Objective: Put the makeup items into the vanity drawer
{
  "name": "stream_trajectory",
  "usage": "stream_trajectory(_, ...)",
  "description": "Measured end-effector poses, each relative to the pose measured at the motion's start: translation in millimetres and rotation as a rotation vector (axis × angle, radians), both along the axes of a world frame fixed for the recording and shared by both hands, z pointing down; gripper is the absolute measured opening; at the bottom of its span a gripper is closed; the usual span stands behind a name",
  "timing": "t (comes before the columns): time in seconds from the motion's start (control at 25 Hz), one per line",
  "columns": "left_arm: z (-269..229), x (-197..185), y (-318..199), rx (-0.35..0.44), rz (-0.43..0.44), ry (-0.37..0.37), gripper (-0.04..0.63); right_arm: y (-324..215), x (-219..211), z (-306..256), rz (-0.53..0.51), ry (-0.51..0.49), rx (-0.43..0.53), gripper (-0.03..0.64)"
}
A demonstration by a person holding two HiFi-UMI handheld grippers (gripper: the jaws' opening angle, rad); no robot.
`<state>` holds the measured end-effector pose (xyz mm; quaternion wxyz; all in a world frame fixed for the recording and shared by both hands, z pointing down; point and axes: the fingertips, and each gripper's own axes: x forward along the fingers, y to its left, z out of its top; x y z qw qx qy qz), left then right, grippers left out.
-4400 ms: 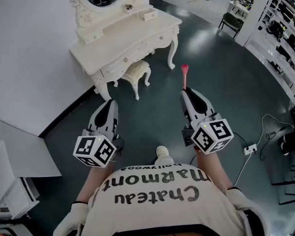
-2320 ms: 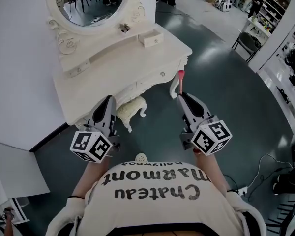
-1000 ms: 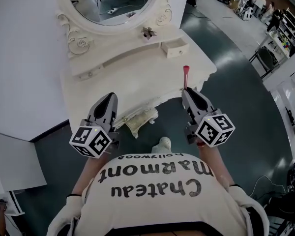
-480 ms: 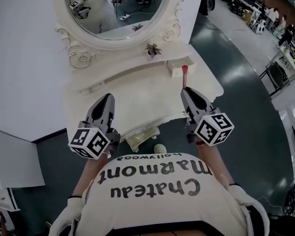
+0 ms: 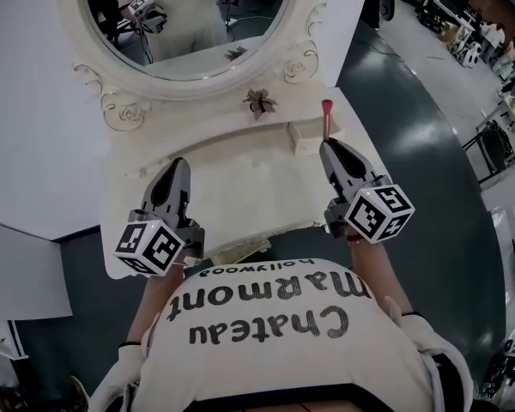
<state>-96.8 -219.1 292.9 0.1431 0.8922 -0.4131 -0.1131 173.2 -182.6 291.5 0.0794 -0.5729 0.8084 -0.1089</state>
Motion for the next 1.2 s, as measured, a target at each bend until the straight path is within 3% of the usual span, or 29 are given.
stream_trajectory(0.36, 18.5, 18.4, -36.4, -0.018, -0.107, 0.006, 0.008, -55.0, 31.6, 18.2, -0.078, 0.028, -0.025, 0.058)
stream_trajectory(0.84, 36.8, 4.2, -41.6, -0.094, -0.192, -0.053, 0.008, -84.8, 43.6, 98.4, -0.154, 0.026, -0.228, 0.058)
stream_trajectory(1.0, 39.4, -5.7, -39.1, -0.105, -0.219, -0.069, 0.008, -87.9, 44.4, 121.5, -0.198, 0.089, -0.285, 0.058)
stream_trajectory(1.2, 44.9, -18.9, -35.5, -0.128, -0.257, -0.083, 0.008, -90.2, 50.8, 141.7, -0.280, 0.251, -0.336, 0.058)
